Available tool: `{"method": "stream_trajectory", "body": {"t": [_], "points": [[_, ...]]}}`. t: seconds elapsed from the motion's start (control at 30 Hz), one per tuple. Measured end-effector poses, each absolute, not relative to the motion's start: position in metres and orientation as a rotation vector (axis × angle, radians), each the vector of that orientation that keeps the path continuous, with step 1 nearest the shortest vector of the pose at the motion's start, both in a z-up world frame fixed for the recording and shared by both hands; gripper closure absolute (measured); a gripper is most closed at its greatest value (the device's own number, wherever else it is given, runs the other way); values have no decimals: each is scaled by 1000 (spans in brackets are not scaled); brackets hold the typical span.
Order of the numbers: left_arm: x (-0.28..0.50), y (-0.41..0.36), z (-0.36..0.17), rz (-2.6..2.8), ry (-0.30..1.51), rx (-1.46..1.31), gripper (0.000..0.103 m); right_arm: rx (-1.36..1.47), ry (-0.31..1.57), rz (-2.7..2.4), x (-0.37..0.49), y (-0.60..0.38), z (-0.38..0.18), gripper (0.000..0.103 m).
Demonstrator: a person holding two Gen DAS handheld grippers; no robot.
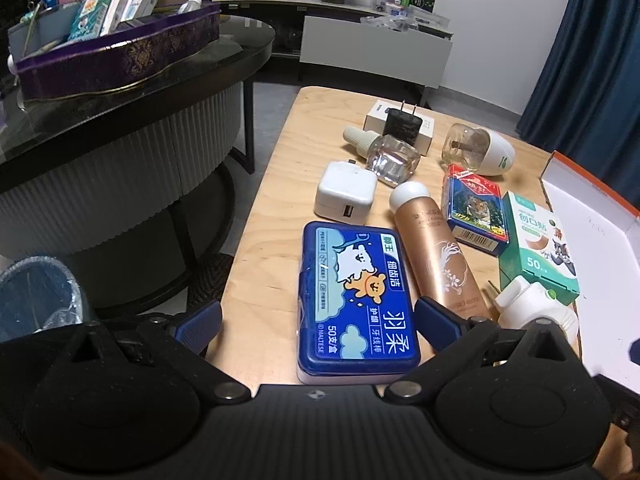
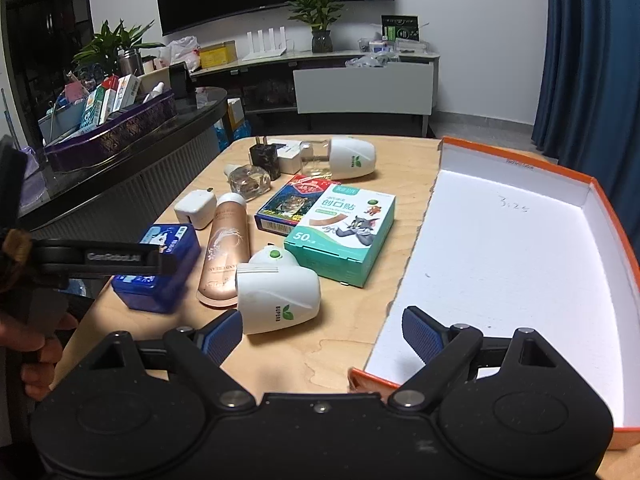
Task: Organize rigid objects
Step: 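Grasp the blue tin box with the left gripper while the right gripper grasps the white diffuser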
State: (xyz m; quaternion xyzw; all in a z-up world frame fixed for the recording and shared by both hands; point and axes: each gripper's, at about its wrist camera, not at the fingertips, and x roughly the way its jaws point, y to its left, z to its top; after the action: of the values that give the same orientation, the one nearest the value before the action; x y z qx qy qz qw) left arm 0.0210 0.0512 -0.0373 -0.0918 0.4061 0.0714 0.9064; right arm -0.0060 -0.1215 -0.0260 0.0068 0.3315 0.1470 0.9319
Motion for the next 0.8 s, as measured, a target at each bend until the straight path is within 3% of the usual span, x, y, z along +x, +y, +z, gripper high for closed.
{"method": "stream_trajectory", "body": {"t": [0.1, 0.27, 0.4, 0.43, 0.8], "points": [[26, 46, -40, 140, 840, -144, 0, -14, 694, 320, 2, -114, -29, 1], [30, 40, -47, 103, 828, -92, 14, -11, 743, 349, 19, -109, -36, 1], [27, 35, -47, 67, 791, -46, 37, -22, 778, 374, 31, -99, -39, 1], [27, 34, -48, 60, 784, -39, 39, -26, 787, 379, 34, -96, -40, 1], [20, 40, -46, 24, 762, -104, 40, -31, 902, 380, 72, -78, -60, 1]]}}
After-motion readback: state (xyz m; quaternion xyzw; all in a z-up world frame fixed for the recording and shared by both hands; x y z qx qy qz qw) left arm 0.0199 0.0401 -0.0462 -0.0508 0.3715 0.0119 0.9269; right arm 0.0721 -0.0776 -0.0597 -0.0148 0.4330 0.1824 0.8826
